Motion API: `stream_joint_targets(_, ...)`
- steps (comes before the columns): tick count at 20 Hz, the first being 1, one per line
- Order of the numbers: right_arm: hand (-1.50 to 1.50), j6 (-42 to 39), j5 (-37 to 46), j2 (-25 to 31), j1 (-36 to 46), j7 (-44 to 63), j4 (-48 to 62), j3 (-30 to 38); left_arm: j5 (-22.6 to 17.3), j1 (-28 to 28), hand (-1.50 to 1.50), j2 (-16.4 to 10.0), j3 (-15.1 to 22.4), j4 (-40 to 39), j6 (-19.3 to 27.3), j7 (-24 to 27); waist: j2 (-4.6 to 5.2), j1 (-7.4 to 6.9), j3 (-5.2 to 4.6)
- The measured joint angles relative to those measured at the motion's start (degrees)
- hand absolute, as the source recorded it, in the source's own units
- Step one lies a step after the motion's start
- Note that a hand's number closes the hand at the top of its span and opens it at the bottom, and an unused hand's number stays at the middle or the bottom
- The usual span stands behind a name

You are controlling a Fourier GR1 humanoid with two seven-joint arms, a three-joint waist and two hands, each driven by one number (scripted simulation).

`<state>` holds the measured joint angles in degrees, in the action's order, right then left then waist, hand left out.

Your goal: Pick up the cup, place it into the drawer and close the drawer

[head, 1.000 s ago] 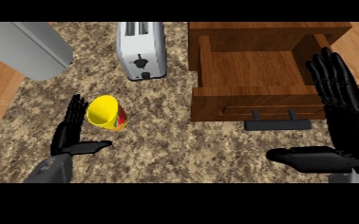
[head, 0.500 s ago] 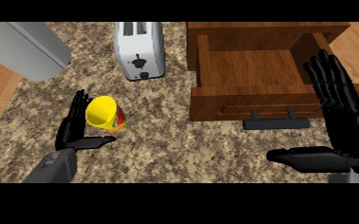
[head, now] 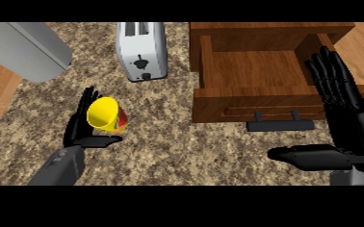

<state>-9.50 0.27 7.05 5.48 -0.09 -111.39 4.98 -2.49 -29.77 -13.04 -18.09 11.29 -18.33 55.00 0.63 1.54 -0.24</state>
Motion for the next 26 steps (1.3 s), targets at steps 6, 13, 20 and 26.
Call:
stream_joint_targets(6, -1.50, -0.3, -0.3, 0.0, 0.5, -0.6, 1.3, 0.2, -0.5, -1.2, 1.50, 2.1, 0.5, 1.0, -3.2, -1.2, 0.01, 0.03, 0.04)
stream_joint_targets(13, -1.50, -0.8, -0.4, 0.5, -0.4, -1.0, 1.1, 0.7, -3.1, -1.0, 1.50, 2.8, -1.1, 2.4, -6.3, -2.2, -0.01, 0.05, 0.02)
stream_joint_targets(20, -1.50, -1.1, -0.6, 1.2, -0.1, -1.8, 2.3, 1.8, -5.9, 1.8, 1.50, 1.8, -4.1, 4.7, -3.2, 1.1, -0.08, -0.39, 0.05)
stream_joint_targets(26, -1.50, -0.4, 0.5, 0.5, -0.9, -1.5, 1.3, 0.9, -6.8, 1.5, 1.50, 1.9, -4.3, 8.6, -2.3, 1.9, -0.35, -0.71, 0.11)
